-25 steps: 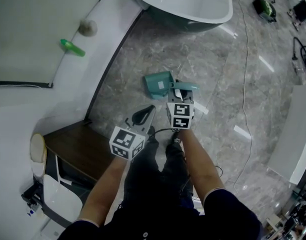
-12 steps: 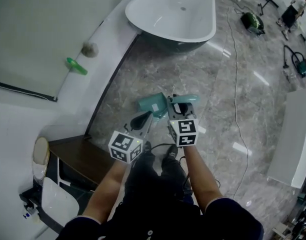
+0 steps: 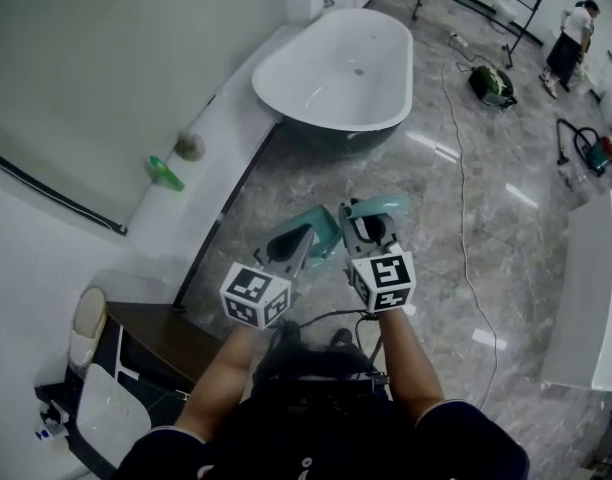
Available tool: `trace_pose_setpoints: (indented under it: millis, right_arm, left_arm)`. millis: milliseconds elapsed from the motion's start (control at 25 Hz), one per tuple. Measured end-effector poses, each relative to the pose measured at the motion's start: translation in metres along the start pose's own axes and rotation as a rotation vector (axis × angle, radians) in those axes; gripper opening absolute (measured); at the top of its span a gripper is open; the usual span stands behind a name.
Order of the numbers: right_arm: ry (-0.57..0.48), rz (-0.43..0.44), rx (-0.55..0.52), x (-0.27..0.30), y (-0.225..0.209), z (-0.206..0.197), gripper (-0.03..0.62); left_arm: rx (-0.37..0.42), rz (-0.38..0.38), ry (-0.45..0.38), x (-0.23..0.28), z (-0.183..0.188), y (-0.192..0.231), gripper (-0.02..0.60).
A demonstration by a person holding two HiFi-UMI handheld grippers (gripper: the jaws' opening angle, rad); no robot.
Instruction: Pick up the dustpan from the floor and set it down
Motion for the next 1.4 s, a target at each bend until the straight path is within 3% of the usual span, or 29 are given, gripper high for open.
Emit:
trace_pose_setpoints:
  millis: [200,400,960,1400]
  right_arm:
    - [-0.072,0.006,-0.018,-0.020,-0.007,0.031,0.084]
    - [-0.101,0.010,-0.023,-0.028,-0.010,0.042,0.083]
    - [-0.091,-0.004,-0.015,-0.041,-0.003,0.041,0.083]
    - [-0.062,-0.010,-0.004,-0.041,0.004,0.033,0.083]
  left_arm:
    - [0.033,-0.013,-0.069,0.002,0.034,-0.018,0.014]
    - [0.041,-0.028,-0.089,-0.001,0.043,-0.026,0.014]
    - [0.015,-0.083,-0.080,-0.003,0.039,-0.033,0.014]
    - [0.027,-0.056,-0.071,-0.011,0.033,-0.030,0.014]
Point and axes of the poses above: the fingertips, and each gripper's own axes: x forward along the fingers, y to its left, z out of its top, the point moved 8 cm from there along -x, backward along the fingers, and after that the axes turned 12 degrees about z, right-handed, at the moved point
